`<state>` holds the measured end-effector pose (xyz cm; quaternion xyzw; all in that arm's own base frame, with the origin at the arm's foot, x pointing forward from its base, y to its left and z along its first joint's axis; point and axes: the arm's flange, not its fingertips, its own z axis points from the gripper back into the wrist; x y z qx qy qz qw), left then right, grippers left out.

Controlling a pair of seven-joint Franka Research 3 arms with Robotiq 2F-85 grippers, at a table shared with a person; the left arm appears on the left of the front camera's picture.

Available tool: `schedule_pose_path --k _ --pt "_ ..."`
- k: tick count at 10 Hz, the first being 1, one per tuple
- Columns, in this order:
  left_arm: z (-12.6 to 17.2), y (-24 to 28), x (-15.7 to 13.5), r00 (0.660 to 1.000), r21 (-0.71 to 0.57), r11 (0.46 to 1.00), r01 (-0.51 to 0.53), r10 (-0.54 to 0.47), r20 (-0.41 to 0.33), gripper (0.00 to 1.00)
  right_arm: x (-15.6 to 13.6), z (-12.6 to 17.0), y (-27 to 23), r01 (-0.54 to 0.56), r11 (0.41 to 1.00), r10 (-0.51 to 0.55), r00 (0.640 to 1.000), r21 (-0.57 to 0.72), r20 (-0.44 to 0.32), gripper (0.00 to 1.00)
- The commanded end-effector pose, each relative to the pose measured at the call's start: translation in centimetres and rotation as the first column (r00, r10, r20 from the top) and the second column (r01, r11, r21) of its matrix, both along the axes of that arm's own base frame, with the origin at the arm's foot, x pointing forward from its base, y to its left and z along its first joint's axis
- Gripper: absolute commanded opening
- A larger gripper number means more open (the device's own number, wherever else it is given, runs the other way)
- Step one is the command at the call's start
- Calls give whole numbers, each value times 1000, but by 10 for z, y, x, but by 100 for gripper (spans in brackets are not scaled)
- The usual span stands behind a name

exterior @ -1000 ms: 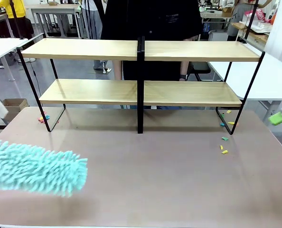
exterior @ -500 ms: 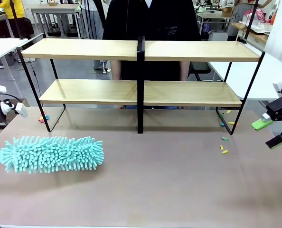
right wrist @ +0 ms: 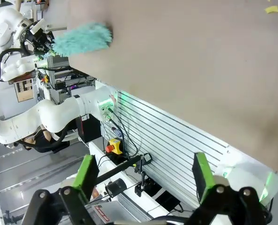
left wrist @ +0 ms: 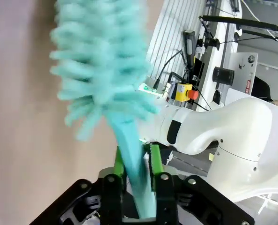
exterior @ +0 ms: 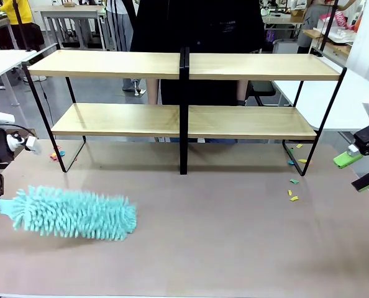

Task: Clean the shelves.
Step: Place the Duster on the table.

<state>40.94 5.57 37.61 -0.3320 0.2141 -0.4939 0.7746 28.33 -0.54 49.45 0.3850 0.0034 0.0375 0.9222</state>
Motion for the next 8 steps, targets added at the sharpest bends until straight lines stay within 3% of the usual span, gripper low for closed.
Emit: schedule_pose_path --k 1,3,4,5,7,8 --pt "7 7 -4 996 25 998 -54 52 67 100 -1 -1 -2 -15 1000 15 1000 -7 5 100" --pt "12 8 -9 987 43 995 -91 85 135 100 -1 -1 -2 -15 1000 15 1000 -7 5 100" --pt "14 10 -13 968 62 985 -161 146 205 97 -1 -1 -2 -15 1000 15 1000 -7 5 100" --pt "24 19 -18 923 83 957 -276 240 302 100 -1 -1 -2 -15 1000 15 1000 -7 5 100" --pt "48 39 -32 843 4 927 -374 339 417 100 -1 -1 -2 -15 1000 15 1000 -7 5 100" --pt "55 42 -38 845 -53 933 -357 346 408 100 -1 -1 -2 -15 1000 15 1000 -7 5 100"
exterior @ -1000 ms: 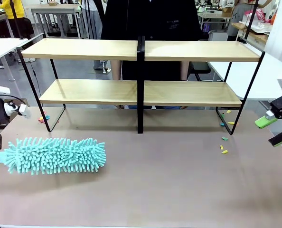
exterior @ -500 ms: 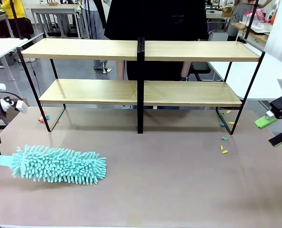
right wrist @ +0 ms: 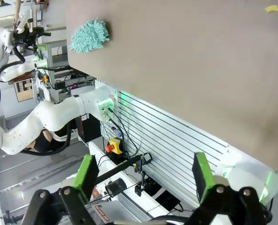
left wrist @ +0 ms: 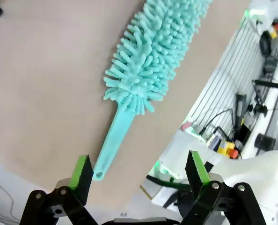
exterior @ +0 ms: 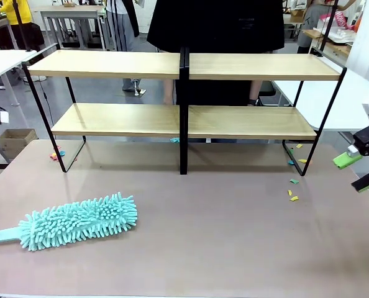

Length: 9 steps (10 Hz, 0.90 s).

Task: Clean the shelves.
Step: Place the Duster on the table.

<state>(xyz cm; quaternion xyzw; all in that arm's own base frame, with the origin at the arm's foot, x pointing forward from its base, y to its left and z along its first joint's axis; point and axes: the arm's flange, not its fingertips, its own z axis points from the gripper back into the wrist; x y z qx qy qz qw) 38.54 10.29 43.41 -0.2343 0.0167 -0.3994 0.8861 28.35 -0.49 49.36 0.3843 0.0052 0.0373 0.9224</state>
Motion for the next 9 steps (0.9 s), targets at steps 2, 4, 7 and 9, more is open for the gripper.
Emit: schedule_pose_path --k 2,4,7,9 --pt "4 -2 -23 998 -131 991 -5 13 60 100 0 0 0 0 1000 0 1000 0 0 100" --pt "16 1 -30 997 -336 939 75 -70 27 100 1 10 -5 122 988 -123 992 92 0 100" --pt "32 -59 -24 976 -572 801 178 -217 -1 100 0 45 -10 401 894 -364 910 199 -198 100" --pt "29 -101 -17 947 -641 742 196 -314 -73 100 -3 54 -19 403 868 -345 910 291 -229 100"
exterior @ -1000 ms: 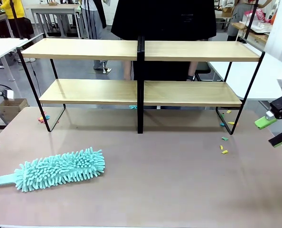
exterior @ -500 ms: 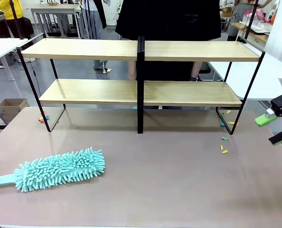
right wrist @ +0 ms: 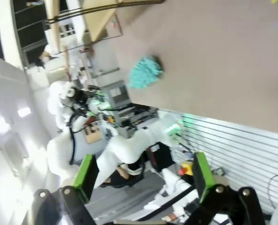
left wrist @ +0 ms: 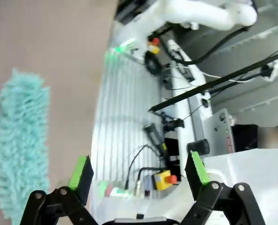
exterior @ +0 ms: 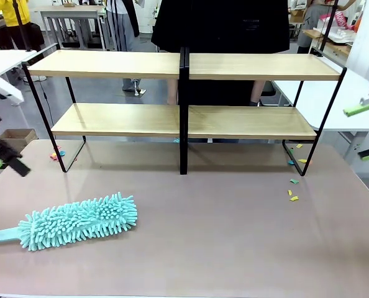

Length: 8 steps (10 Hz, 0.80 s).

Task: Clean the shelves.
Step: Place the Duster on the table.

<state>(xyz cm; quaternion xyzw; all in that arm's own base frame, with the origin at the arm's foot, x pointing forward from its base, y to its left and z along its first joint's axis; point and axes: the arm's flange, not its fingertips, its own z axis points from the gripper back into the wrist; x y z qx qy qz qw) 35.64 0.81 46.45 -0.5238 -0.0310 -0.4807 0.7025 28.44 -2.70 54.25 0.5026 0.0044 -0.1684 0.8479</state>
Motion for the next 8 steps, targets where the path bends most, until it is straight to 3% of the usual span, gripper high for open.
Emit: schedule_pose_path --k 1,2,3,4,5,6,7,8 --pt "-7 -25 19 988 -69 995 73 -81 -128 100 -2 4 0 24 996 -24 1000 86 -12 100" --pt "-8 -37 22 977 -164 979 122 -148 -156 100 -3 3 -1 23 997 -22 1000 75 -13 100" --pt "-5 -40 28 988 -294 955 28 -72 -138 100 -2 4 -2 13 999 -13 1000 38 -1 100" --pt "1 -33 40 950 -340 891 -301 249 -190 100 -2 4 -2 13 999 -13 1000 38 -1 100" --pt "6 -18 45 812 -332 741 -584 539 -225 100 -2 4 -2 13 999 -13 1000 38 -1 100" --pt "14 -3 41 705 -318 634 -705 676 -215 100 -2 4 -2 13 999 -13 1000 38 -1 100" --pt "20 7 33 655 -305 586 -751 719 -232 100 -2 4 -2 13 999 -13 1000 38 -1 100" --pt "26 15 23 639 -323 567 -757 744 -192 100 -2 4 -2 13 999 -13 1000 38 -1 100"
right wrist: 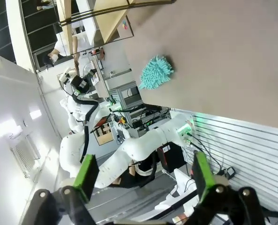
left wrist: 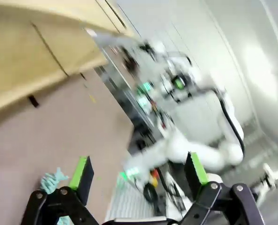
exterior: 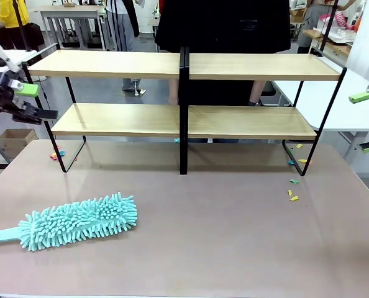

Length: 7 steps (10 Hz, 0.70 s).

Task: Clean the shelves.
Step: Place the Duster on the table.

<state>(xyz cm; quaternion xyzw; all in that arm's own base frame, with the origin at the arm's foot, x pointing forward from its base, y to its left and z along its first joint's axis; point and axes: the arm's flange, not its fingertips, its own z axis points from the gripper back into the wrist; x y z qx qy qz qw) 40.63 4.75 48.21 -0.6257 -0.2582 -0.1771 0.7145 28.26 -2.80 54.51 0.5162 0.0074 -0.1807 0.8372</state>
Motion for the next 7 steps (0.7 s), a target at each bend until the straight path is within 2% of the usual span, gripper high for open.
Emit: schedule_pose_path --k 1,2,3,7 --pt "10 -21 -30 978 -6 979 -206 206 37 100 0 1 -1 -8 1000 8 1000 3 12 100" --pt "7 -19 -27 976 -10 976 -218 218 2 100 0 1 -1 -8 1000 8 1000 3 12 100" --pt "6 6 -12 992 -1 992 -126 126 16 100 0 1 -1 -8 1000 8 1000 3 12 100" --pt "6 6 -12 992 -1 992 -126 126 16 100 0 1 -1 -8 1000 8 1000 3 12 100"
